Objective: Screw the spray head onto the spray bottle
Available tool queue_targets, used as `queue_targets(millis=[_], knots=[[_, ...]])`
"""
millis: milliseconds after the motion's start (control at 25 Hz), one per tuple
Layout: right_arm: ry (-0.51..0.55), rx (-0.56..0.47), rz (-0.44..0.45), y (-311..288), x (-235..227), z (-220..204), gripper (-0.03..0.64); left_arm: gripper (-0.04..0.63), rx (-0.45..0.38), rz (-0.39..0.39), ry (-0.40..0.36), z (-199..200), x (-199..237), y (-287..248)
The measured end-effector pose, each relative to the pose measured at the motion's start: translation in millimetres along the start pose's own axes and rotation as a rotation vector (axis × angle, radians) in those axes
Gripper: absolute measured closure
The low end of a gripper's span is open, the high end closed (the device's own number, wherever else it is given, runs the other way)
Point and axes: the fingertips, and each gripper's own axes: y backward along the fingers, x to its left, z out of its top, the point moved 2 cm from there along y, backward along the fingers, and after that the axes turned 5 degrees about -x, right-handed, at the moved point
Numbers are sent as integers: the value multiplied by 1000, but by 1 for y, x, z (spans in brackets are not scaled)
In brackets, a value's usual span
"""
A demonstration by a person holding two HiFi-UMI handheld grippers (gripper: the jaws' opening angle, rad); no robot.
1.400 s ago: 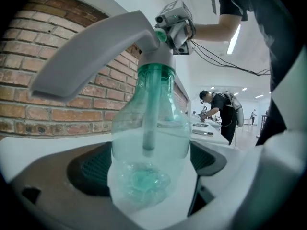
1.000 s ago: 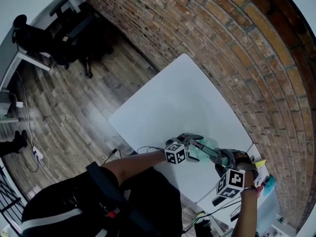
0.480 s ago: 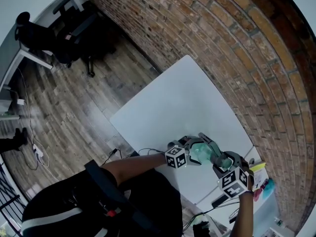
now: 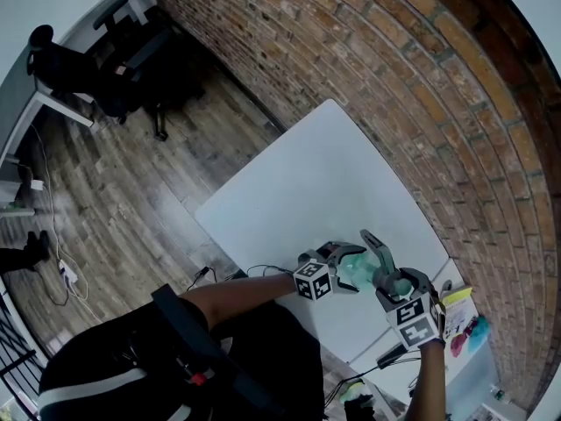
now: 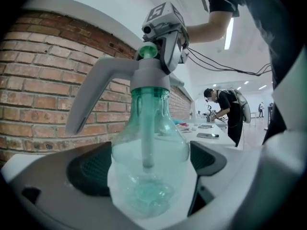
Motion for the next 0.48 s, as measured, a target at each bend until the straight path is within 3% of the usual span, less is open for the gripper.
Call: queue_targets(millis=[240,480], knots=[[-83,-3,-6,0,0,0,336,86,4,7,-4,2,1,-1],[-269,-40,-30,1,-6,-2,336,87,7,7,-2,2,1,-1]])
